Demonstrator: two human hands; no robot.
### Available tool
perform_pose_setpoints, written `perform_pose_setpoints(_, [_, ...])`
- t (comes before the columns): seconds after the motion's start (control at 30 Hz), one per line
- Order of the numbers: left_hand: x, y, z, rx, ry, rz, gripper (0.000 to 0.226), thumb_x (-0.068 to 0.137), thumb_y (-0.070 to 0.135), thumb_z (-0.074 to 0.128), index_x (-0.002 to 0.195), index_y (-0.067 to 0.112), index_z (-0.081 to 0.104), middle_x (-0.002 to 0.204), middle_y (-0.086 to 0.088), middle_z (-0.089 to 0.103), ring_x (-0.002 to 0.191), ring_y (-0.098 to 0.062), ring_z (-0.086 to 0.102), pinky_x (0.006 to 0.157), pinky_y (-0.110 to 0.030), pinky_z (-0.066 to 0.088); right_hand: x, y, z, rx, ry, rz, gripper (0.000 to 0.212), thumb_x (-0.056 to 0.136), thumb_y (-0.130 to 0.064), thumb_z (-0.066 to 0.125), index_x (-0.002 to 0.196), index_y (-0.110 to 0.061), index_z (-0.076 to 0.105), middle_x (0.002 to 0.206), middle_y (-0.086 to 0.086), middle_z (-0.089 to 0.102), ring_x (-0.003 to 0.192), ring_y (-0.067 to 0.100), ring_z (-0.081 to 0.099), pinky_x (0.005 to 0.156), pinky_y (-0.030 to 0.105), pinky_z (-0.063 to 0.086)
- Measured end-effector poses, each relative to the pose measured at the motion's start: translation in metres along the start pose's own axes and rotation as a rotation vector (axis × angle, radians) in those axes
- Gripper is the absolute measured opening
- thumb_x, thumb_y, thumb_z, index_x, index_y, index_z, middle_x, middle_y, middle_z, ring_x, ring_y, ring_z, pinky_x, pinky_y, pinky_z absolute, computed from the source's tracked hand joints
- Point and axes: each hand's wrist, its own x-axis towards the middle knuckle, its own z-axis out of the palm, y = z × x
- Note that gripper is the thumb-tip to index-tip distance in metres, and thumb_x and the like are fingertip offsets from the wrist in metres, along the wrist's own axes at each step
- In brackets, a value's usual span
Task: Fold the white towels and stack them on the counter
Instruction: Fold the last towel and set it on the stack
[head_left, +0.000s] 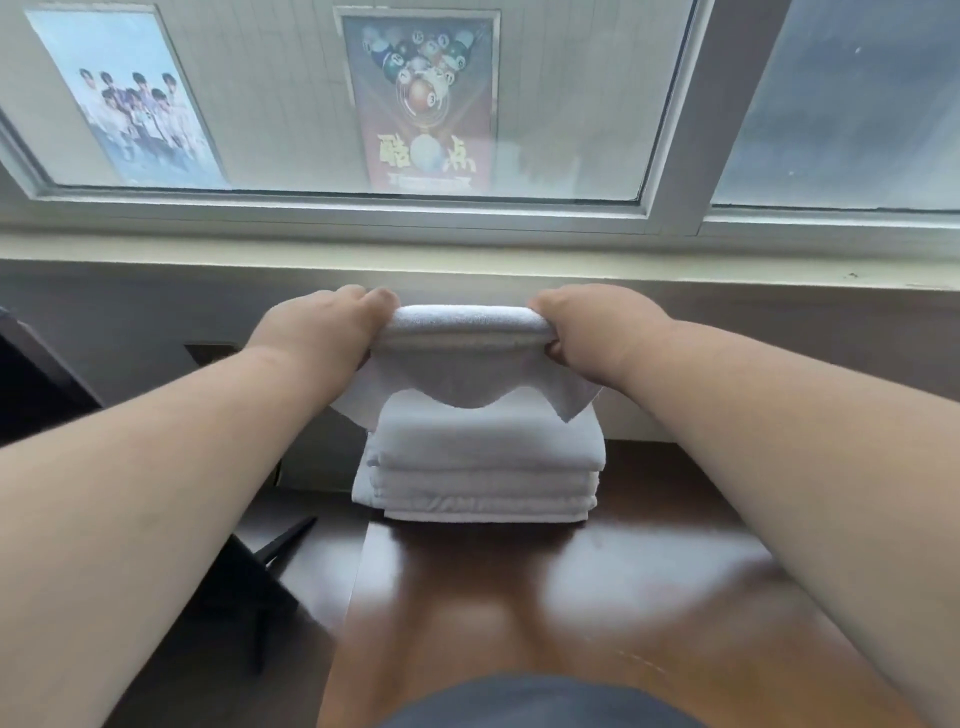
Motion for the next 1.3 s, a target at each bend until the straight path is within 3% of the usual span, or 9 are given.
perform_pose_setpoints(0.37, [0.059,-0.011,0.034,-0.039,-0.035,0.027,0.042,0.086,0.014,0.055,0.12,0.028,0.035,0.11,0.0,0.05,0.097,-0.026,0.049,0.071,-0.042,0.046,0.027,0.035,0.021,-0.026,0.004,0.075,0.013,0.086,-0.023,0.055,0.098,-0.025,0.049,0.09,0.001,0.057,0.078,0.028,0.056,0.064,0.036,0.046])
perform_pose_setpoints(0.5, [0.087,-0.011,0.042,-0.039,0.01,0.04,0.044,0.086,0.012,0.058,0.122,0.026,0.038,0.109,-0.001,0.052,0.099,-0.027,0.048,0.071,-0.041,0.044,0.04,0.062,0.029,-0.031,0.001,0.114,0.02,0.089,-0.021,0.055,0.108,-0.023,0.049,0.095,0.003,0.059,0.083,0.031,0.057,0.066,0.038,0.049])
perform_pose_setpoints(0.67, [0.113,-0.01,0.048,0.001,0.089,0.111,0.049,0.085,0.008,0.06,0.127,0.024,0.04,0.116,-0.008,0.049,0.109,-0.031,0.043,0.067,-0.04,0.038,0.058,0.078,0.039,-0.025,0.026,0.115,0.026,0.088,-0.022,0.056,0.113,-0.027,0.048,0.098,0.001,0.06,0.085,0.03,0.057,0.06,0.033,0.038])
perform_pose_setpoints(0.83, [0.09,-0.014,0.071,0.009,0.178,0.232,0.063,0.068,-0.002,0.073,0.116,0.024,0.041,0.114,-0.014,0.054,0.101,-0.036,0.046,0.081,-0.047,0.04,0.045,0.064,0.073,0.006,0.065,0.047,0.028,0.087,-0.026,0.059,0.112,-0.027,0.046,0.098,0.001,0.056,0.083,0.03,0.057,0.059,0.035,0.04])
perform_pose_setpoints(0.93, [0.057,-0.006,0.101,-0.069,0.182,0.219,0.067,0.057,-0.006,0.075,0.108,0.024,0.045,0.105,-0.013,0.057,0.091,-0.037,0.049,0.078,-0.046,0.038,0.027,0.052,0.099,0.037,0.046,0.026,0.034,0.085,-0.032,0.062,0.115,-0.029,0.046,0.106,0.0,0.057,0.092,0.029,0.059,0.066,0.037,0.044])
perform_pose_setpoints(1.03, [0.021,-0.001,0.131,-0.133,0.157,0.195,0.064,0.051,0.001,0.082,0.103,0.023,0.051,0.099,-0.009,0.06,0.087,-0.036,0.053,0.076,-0.044,0.035,0.004,0.04,0.122,0.071,-0.007,0.035,0.047,0.081,-0.037,0.065,0.125,-0.03,0.048,0.116,-0.002,0.058,0.102,0.027,0.058,0.077,0.039,0.048])
perform_pose_setpoints(1.13, [-0.01,0.005,0.15,-0.13,0.023,0.156,0.06,0.05,0.016,0.087,0.105,0.024,0.062,0.104,-0.002,0.061,0.095,-0.033,0.054,0.082,-0.043,0.034,-0.021,0.026,0.141,0.116,-0.017,0.056,0.055,0.078,-0.037,0.069,0.128,-0.028,0.05,0.122,-0.003,0.059,0.107,0.026,0.054,0.084,0.041,0.048])
perform_pose_setpoints(1.2, [-0.025,0.017,0.155,-0.11,-0.053,0.132,0.07,0.052,0.031,0.087,0.116,0.028,0.061,0.118,-0.001,0.06,0.107,-0.03,0.053,0.093,-0.043,0.032,-0.035,0.016,0.152,0.151,-0.009,0.074,0.057,0.075,-0.033,0.072,0.128,-0.027,0.052,0.126,-0.004,0.057,0.112,0.026,0.052,0.087,0.043,0.047])
perform_pose_setpoints(1.3, [-0.033,0.06,0.157,-0.167,0.0,0.267,0.095,0.05,0.041,0.09,0.133,0.022,0.049,0.131,-0.011,0.056,0.116,-0.036,0.054,0.105,-0.054,0.034,-0.042,0.002,0.161,0.164,0.056,0.09,0.058,0.071,-0.03,0.076,0.126,-0.026,0.057,0.125,-0.003,0.059,0.112,0.028,0.053,0.084,0.044,0.047])
